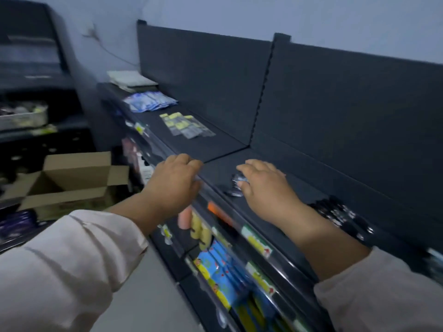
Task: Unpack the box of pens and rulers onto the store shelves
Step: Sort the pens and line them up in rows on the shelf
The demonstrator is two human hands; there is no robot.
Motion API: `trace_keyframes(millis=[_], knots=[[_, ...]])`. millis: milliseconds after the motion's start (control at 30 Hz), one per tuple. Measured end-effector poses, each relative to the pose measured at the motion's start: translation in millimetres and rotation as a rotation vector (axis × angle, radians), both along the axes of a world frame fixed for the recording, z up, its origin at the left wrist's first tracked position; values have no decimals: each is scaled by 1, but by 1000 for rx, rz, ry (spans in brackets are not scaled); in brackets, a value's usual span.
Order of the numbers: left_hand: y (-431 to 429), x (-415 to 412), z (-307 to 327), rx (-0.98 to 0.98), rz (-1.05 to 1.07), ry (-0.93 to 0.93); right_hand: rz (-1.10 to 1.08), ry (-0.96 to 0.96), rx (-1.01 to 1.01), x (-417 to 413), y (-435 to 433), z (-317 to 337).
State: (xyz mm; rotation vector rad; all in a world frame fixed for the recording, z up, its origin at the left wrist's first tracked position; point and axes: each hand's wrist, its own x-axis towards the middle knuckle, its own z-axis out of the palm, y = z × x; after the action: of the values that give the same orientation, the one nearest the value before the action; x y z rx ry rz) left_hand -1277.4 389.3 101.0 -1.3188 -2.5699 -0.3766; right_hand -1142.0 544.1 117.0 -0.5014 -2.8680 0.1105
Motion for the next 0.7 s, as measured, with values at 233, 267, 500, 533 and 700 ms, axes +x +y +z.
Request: trace_keyframes(millis=[233,267,500,533,700], knots=[[-142,-90,5,-37,187,16,150,-11,-16,-124,-112,-4],[-160,-101,6,-41,215,8,172,-10,-14,-139,-127,-4],[-250,-167,8,-17,373,-42,335,-50,-33,-235,-202,-8],[-257,-177,6,-12,393,-52,354,-52,-25,-248,-207,-9],[-277,-227,-13,-36,471,-94,440,-99,-10,-317,-220,-23]])
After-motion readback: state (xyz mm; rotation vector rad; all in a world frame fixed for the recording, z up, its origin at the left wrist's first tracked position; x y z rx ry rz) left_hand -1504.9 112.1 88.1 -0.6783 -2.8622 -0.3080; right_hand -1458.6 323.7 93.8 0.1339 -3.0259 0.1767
